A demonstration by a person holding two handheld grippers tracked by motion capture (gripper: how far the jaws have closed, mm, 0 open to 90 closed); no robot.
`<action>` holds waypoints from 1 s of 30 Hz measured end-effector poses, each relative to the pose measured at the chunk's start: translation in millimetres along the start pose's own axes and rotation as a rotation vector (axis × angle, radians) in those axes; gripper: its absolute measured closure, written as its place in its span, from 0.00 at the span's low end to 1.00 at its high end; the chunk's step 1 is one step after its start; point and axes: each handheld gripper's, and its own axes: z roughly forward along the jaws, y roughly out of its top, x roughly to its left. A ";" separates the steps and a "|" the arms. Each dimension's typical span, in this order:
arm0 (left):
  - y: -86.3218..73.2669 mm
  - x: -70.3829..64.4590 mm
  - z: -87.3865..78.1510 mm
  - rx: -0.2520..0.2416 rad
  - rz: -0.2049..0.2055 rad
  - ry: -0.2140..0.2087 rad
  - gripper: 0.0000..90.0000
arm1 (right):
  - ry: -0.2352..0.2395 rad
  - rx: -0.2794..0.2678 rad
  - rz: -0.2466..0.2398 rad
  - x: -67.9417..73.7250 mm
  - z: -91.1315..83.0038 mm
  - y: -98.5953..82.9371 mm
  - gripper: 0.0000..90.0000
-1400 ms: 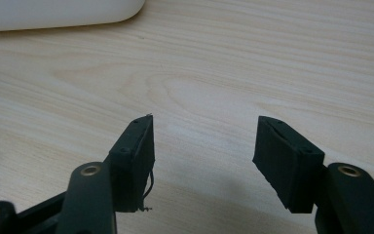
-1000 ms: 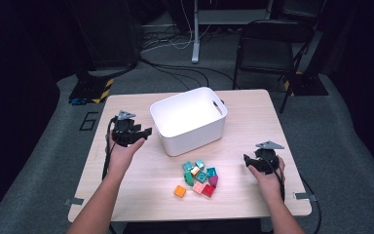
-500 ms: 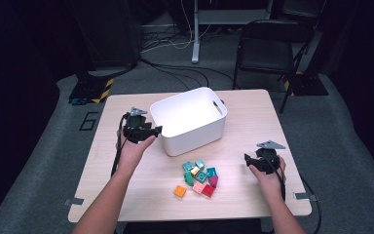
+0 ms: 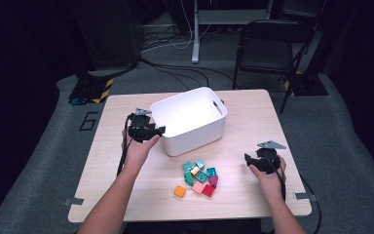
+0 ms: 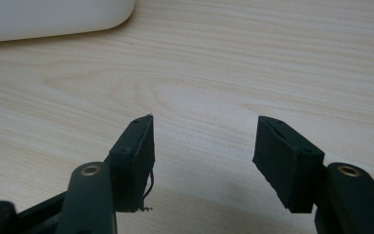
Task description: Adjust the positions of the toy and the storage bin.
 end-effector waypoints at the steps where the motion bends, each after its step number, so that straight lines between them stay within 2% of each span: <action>1: 0.1 0.6 0.5 -0.006 -0.006 -0.003 0.57 | 0.001 0.000 0.000 0.1 0.1 0.0 0.44; 7: 1.9 4.1 0.9 -0.007 0.007 -0.001 0.62 | 0.013 -0.003 -0.018 4.0 0.4 1.0 0.44; 10: 3.1 3.7 0.0 -0.017 0.045 0.021 0.69 | 0.026 -0.012 -0.036 8.9 -0.8 2.7 0.44; 11: 3.5 3.7 0.0 -0.016 0.050 0.021 0.72 | 0.051 -0.025 -0.028 13.6 -3.0 4.7 0.44; 13: 4.0 4.2 0.4 -0.017 0.052 0.017 0.72 | 0.066 -0.035 -0.035 16.6 -4.0 6.1 0.44; 15: 4.7 6.2 1.0 -0.019 0.057 0.005 0.72 | 0.099 -0.050 -0.076 27.7 -5.7 10.3 0.44; 17: 5.2 7.8 0.9 -0.013 0.063 0.001 0.72 | 0.107 -0.055 -0.088 30.0 -5.6 11.3 0.44; 18: 6.6 10.8 1.8 -0.013 0.055 -0.001 0.73 | 0.138 -0.059 -0.107 36.5 -5.5 14.8 0.44; 19: 6.6 10.8 1.8 -0.013 0.055 -0.001 0.74 | 0.138 -0.059 -0.107 36.5 -5.5 14.8 0.44; 20: 8.9 14.3 2.6 0.002 0.041 0.000 0.74 | 0.158 -0.059 -0.120 41.0 -4.5 18.7 0.44; 23: 10.3 15.4 4.4 0.017 0.043 0.006 0.72 | 0.181 -0.056 -0.132 45.6 0.8 26.8 0.44; 26: 10.7 15.9 10.2 0.015 0.031 0.013 0.70 | 0.193 -0.051 -0.132 47.6 5.3 32.4 0.44; 27: 11.0 18.3 14.9 0.025 0.027 0.009 0.69 | 0.202 -0.057 -0.127 50.1 10.5 39.3 0.44; 30: 11.8 19.3 18.2 0.026 0.033 0.019 0.69 | 0.203 -0.061 -0.125 52.5 13.8 44.0 0.44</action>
